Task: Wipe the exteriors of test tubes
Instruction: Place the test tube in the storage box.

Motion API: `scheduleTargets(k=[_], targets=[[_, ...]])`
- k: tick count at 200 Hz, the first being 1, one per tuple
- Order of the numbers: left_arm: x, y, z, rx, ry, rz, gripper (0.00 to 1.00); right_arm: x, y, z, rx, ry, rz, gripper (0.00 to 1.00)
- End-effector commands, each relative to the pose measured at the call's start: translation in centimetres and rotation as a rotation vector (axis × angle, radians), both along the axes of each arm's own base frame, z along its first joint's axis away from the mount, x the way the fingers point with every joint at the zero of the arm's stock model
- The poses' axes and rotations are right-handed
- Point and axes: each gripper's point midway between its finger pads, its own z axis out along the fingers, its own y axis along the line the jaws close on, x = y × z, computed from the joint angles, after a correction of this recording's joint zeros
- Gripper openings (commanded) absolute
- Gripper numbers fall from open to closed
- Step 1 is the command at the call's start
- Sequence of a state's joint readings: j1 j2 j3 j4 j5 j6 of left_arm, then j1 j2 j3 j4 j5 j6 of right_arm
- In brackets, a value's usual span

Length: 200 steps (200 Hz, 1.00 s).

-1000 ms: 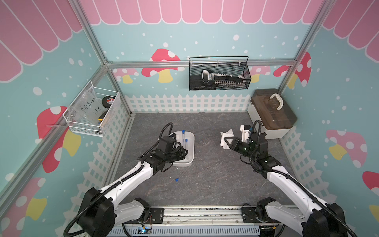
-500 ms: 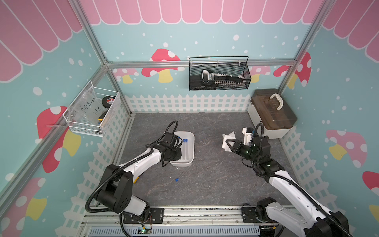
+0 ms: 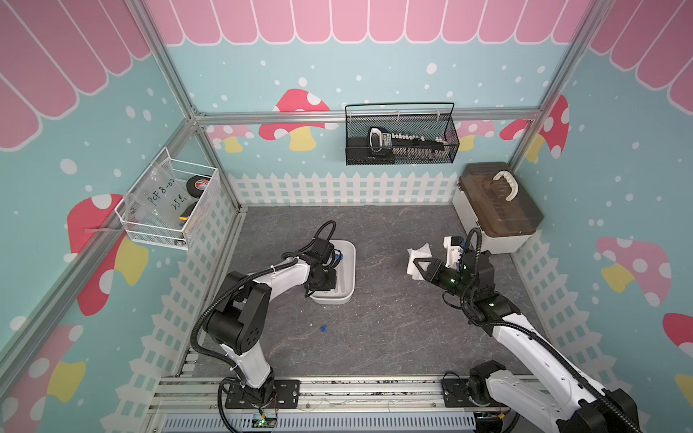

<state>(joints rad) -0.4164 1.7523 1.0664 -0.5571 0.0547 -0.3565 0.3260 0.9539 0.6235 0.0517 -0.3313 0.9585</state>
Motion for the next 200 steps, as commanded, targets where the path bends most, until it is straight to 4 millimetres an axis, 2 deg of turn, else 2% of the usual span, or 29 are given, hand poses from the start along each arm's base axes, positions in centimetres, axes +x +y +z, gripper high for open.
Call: scheduleTargets(k=[1, 69, 101, 117, 131, 166, 200], targets=[[0.6, 0.1, 0.1, 0.025, -0.010, -0.019, 0.21, -0.1, -0.4, -0.3, 0.003, 0.006, -0.017, 0.21], [0.9, 0.0, 0.4, 0.021, -0.019, -0.017, 0.25, -0.2, -0.5, -0.2, -0.001, 0.003, -0.018, 0.21], [1.0, 0.0, 2.2, 0.004, -0.056, -0.009, 0.26, -0.2, -0.6, -0.5, -0.011, 0.010, -0.018, 0.21], [1.1, -0.1, 3.8, -0.010, -0.086, -0.004, 0.27, -0.3, -0.6, -0.9, -0.027, 0.020, -0.014, 0.21], [1.1, -0.1, 5.5, -0.032, -0.120, 0.004, 0.27, -0.6, -0.7, -2.0, -0.066, 0.048, -0.002, 0.22], [0.1, 0.2, 9.6, -0.094, -0.203, 0.033, 0.30, -2.2, -0.7, -6.4, -0.140, 0.160, 0.053, 0.21], [-2.4, 1.3, 11.3, -0.135, -0.233, 0.076, 0.32, -3.8, -1.0, -10.0, -0.165, 0.240, 0.070, 0.21]])
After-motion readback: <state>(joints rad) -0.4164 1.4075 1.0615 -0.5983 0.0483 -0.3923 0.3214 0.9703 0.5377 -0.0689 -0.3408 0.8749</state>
